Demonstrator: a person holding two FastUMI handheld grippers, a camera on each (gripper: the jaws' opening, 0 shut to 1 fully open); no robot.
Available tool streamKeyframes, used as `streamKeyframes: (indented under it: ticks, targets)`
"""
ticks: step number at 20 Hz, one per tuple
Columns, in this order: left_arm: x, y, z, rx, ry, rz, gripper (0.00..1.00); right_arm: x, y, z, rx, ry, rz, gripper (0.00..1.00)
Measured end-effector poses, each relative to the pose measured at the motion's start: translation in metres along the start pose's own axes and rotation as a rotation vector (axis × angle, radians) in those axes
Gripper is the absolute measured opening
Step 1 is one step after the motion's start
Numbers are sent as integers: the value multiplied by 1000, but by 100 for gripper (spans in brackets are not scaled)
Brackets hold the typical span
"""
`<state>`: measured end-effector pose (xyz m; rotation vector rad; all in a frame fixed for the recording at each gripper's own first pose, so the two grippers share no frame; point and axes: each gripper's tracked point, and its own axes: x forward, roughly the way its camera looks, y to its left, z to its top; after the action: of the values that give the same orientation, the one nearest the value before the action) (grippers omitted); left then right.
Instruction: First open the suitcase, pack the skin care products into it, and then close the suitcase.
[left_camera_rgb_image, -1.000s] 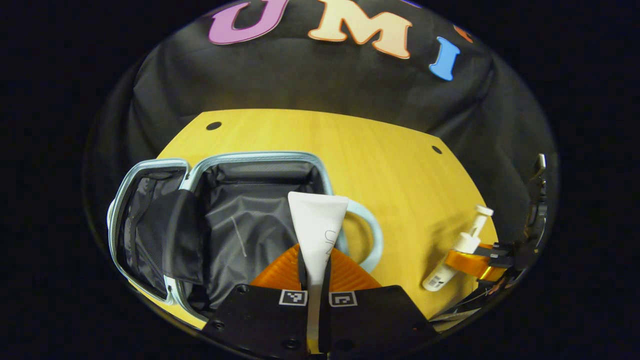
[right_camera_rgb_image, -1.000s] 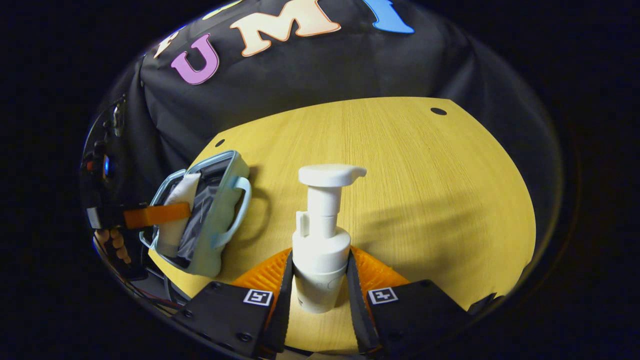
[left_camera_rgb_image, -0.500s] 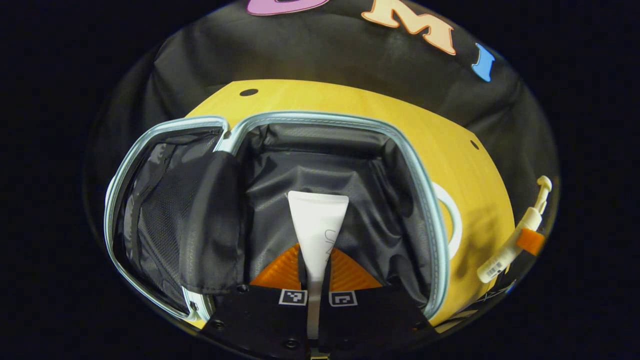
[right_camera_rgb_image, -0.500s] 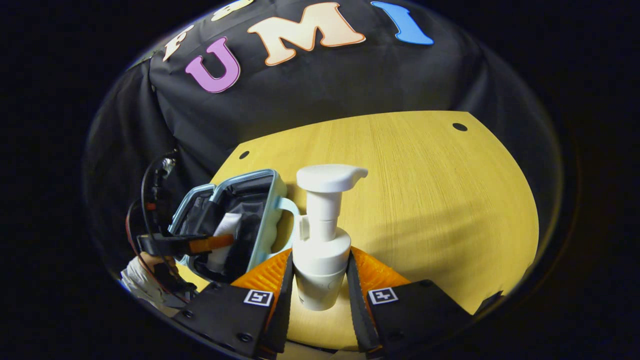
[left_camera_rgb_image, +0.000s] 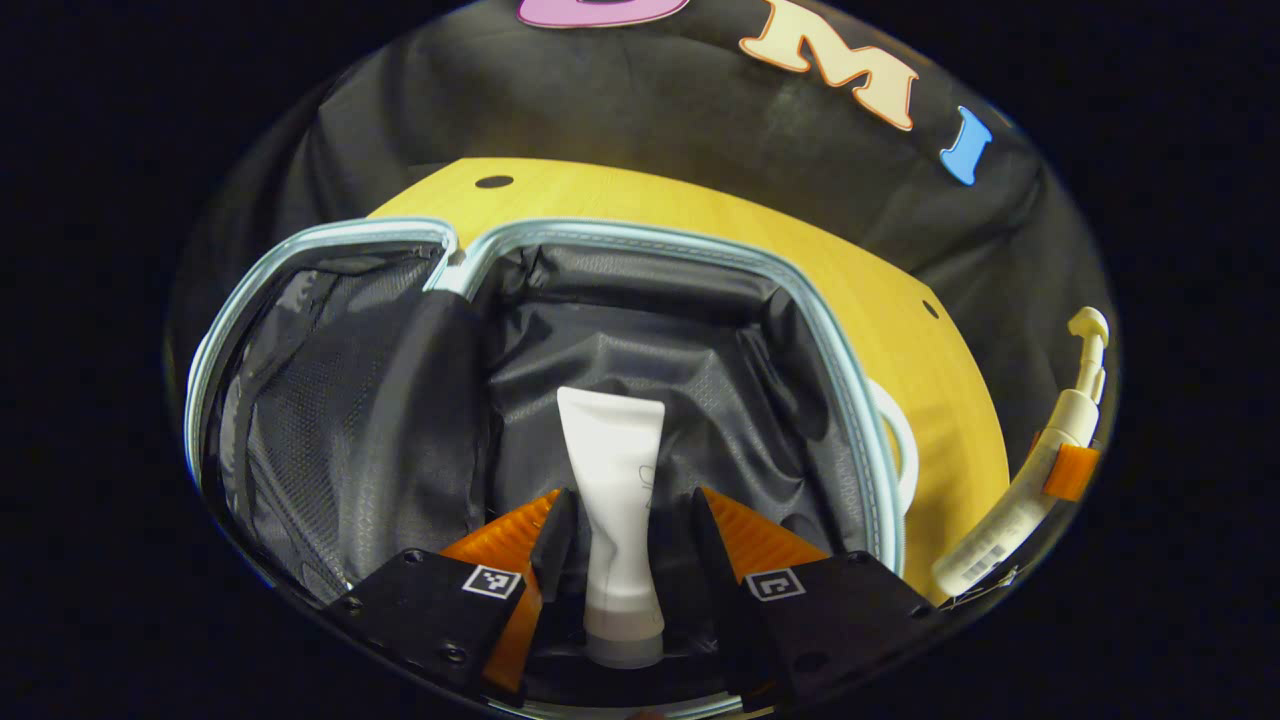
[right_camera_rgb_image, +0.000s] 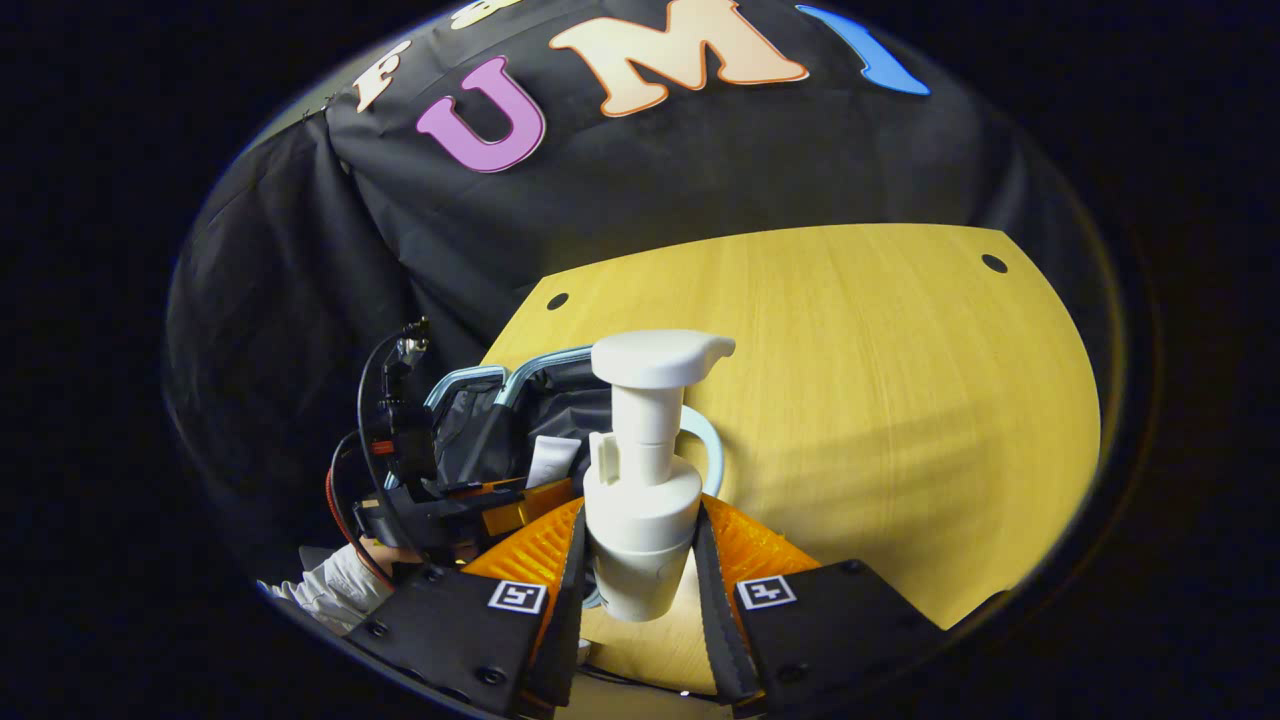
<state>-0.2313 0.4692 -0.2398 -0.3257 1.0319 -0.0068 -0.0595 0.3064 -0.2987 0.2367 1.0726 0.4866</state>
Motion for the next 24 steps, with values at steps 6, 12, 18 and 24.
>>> streamKeyframes:
  ticks: [6,12,18,24]
  targets:
    - [-55,-1,57,0,-174,-24,68,39,47,-10,-50,70,80,53]
    - [-108,81,69,-73,-261,122,72,90,59,-47,-121,198,54,53]
    - [-154,174,41,-207,-264,280,68,124,58,-49,-144,236,-21,54]
    - [-175,252,33,-253,-267,415,73,121,54,-41,-148,210,-71,72]
